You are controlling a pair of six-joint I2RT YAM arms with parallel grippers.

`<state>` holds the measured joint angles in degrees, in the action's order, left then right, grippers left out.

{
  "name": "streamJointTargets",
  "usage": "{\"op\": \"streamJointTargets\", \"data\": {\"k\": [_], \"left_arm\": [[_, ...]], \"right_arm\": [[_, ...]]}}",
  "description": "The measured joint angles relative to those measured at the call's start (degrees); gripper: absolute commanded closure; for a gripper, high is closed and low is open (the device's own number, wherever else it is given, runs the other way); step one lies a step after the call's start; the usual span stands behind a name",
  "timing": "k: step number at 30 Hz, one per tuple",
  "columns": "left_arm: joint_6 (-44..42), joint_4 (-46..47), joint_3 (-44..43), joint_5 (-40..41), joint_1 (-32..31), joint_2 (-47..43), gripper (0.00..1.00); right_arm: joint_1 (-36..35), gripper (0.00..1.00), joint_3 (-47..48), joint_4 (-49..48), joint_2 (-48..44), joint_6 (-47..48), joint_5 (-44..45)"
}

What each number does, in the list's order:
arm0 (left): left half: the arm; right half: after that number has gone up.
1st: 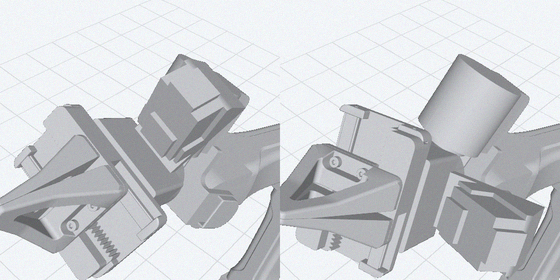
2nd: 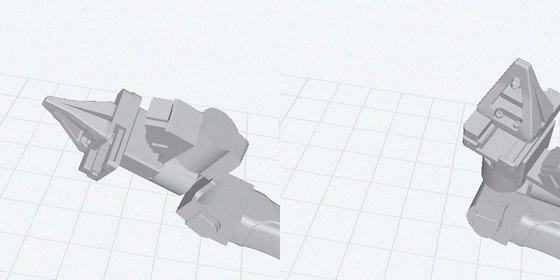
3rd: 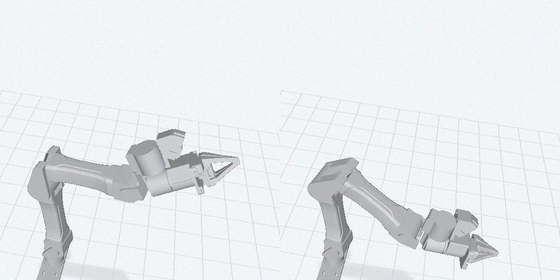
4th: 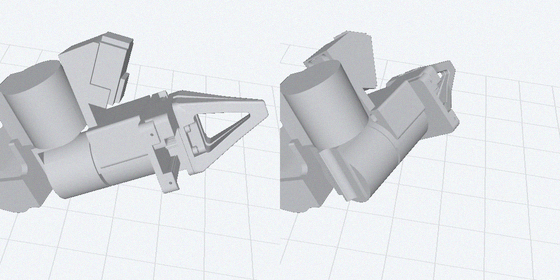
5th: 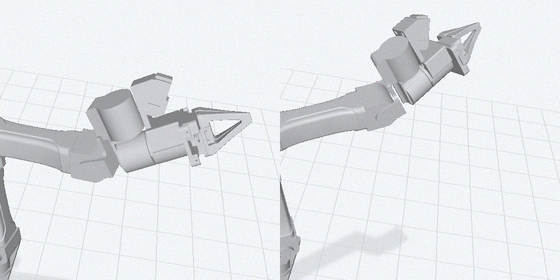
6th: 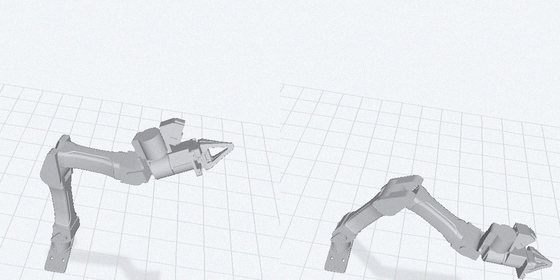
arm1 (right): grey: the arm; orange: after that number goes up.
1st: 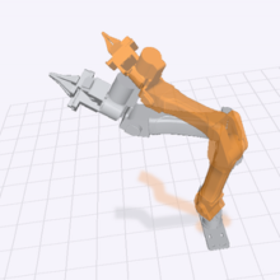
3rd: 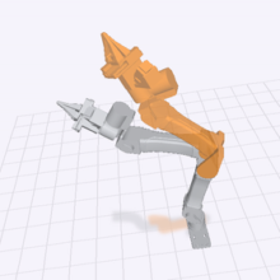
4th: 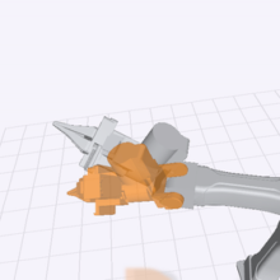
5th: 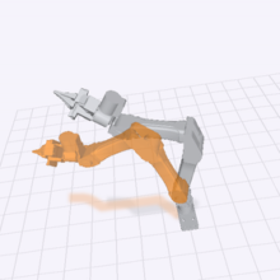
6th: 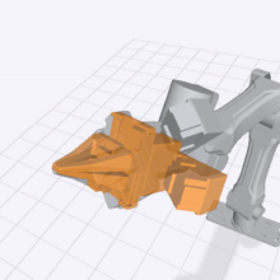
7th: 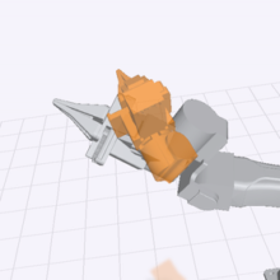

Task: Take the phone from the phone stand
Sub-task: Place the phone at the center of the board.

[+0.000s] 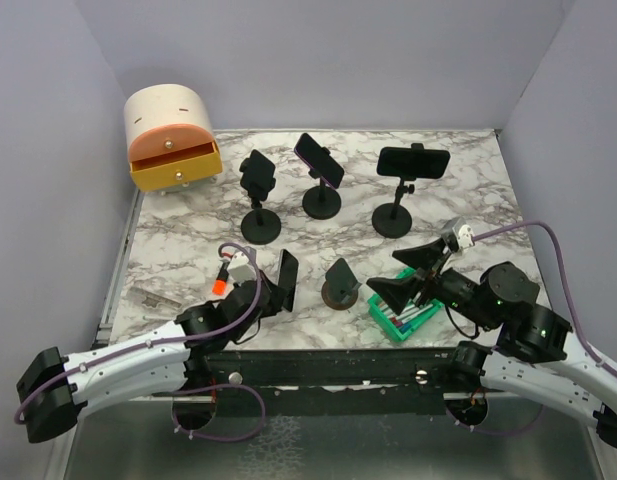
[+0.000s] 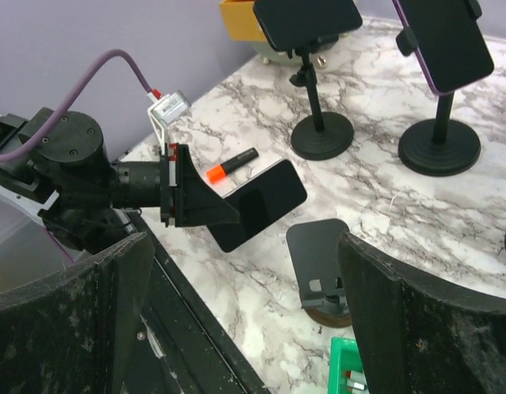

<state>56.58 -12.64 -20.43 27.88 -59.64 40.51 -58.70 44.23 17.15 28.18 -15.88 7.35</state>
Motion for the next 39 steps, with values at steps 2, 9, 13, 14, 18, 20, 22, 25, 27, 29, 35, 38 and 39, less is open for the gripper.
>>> {"op": "streamJointTargets", "data": {"k": [2, 9, 13, 14, 18, 20, 22, 25, 27, 29, 35, 38, 39], "left_arm": [[2.21, 3.34, 0.39, 0.74, 0.0, 2.89, 1.0], [8.15, 11.76, 0.87, 2.58, 0.0, 10.54, 1.0], [10.12, 14.69, 1.4, 3.04, 0.0, 13.42, 1.0], [10.51, 15.34, 1.66, 3.04, 0.0, 14.03, 1.0], [12.04, 17.81, 3.37, 2.99, 0.0, 15.87, 1.0], [12.79, 18.32, 4.33, 2.97, 0.0, 16.74, 1.0], [13.35, 19.45, 4.98, 2.99, 0.0, 17.33, 1.0], [13.99, 20.76, 5.42, 2.8, 0.02, 17.59, 0.99], [14.43, 21.73, 6.14, 2.71, 0.02, 17.62, 0.93], [14.91, 22.91, 7.04, 2.62, 0.02, 17.49, 0.86], [15.69, 22.58, 8.85, 2.23, 0.04, 16.26, 0.72], [15.91, 21.75, 9.38, 2.19, 0.04, 15.26, 0.7], [15.93, 21.53, 9.46, 2.19, 0.04, 14.91, 0.69]], "right_arm": [[0.0, 0.03, -1.25, -0.02, -0.39, -0.63, 0.13], [0.0, 0.02, -3.04, -0.04, -1.57, -1.66, 0.46], [0.0, 0.03, -3.41, -0.2, -1.86, -2.08, 0.57], [0.0, 0.02, -3.74, -0.31, -1.97, -2.12, 0.61], [0.0, 0.03, -5.49, -0.87, -2.01, -2.38, 0.63], [0.0, 0.02, -6.38, -0.85, -1.99, -2.58, 0.63], [0.0, 0.02, -6.91, -0.94, -1.95, -2.69, 0.61], [0.0, 0.03, -7.34, -1.38, -1.97, -2.78, 0.61], [0.0, 0.03, -7.67, -1.79, -1.97, -2.8, 0.59], [0.0, 0.02, -7.93, -2.12, -1.97, -2.99, 0.61], [0.0, 0.03, -8.52, -2.6, -2.01, -3.65, 0.59], [0.0, 0.03, -8.76, -2.62, -2.01, -3.85, 0.59], [0.0, 0.03, -8.81, -2.64, -2.01, -3.89, 0.61]]}}
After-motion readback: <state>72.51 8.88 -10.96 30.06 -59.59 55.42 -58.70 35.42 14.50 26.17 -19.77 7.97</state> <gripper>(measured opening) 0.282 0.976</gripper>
